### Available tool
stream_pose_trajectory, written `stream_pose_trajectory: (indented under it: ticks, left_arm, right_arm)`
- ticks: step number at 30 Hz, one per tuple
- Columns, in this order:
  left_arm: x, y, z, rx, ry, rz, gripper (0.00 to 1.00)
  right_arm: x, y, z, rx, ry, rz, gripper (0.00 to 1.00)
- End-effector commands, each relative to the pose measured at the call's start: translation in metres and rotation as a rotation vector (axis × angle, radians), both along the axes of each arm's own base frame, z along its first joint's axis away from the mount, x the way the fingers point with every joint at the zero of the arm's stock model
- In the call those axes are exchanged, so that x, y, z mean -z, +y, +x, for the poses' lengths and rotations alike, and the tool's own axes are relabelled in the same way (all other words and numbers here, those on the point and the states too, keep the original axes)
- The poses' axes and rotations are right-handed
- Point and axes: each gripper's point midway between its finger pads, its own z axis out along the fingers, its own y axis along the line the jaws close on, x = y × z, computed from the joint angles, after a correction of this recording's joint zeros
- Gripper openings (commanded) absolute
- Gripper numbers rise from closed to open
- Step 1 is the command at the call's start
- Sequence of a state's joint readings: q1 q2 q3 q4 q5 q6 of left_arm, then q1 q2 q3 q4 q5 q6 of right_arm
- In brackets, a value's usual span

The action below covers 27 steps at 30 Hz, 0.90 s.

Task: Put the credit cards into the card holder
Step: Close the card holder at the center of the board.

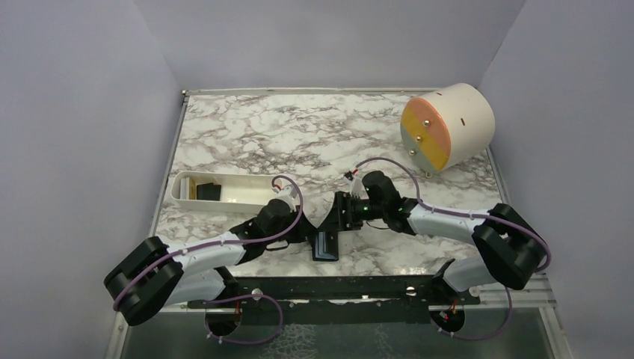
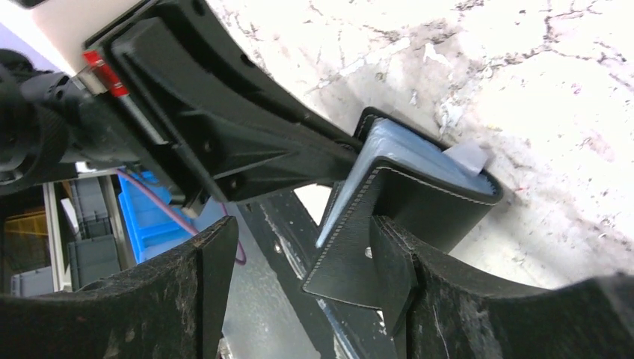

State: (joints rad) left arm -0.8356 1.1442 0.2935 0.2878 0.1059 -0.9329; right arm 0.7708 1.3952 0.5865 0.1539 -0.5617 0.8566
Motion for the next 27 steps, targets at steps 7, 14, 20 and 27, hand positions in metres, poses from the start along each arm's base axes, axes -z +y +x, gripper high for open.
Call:
stream_pose_trajectory:
  ticks: [7,14,20,27]
  left_arm:
    - [-0.007,0.007,-0.007,-0.046,-0.011,-0.091,0.17]
    - [-0.007,0.014,-0.011,-0.055,-0.021,-0.108,0.20]
    - [-0.001,0.018,-0.017,-0.030,0.001,-0.050,0.23]
    - [-0.004,0.023,-0.022,-0.001,0.014,0.002,0.27]
  right_arm:
    - [0.021,0.006,0.013,0.003,-0.021,-0.056,0.58]
    - [0.047,-0.008,0.010,0.021,0.012,-0.155,0.40]
    - [0.071,-0.024,0.010,0.030,0.025,-0.294,0.39]
    - [0.079,-0.036,0.009,0.025,0.013,-0.358,0.39]
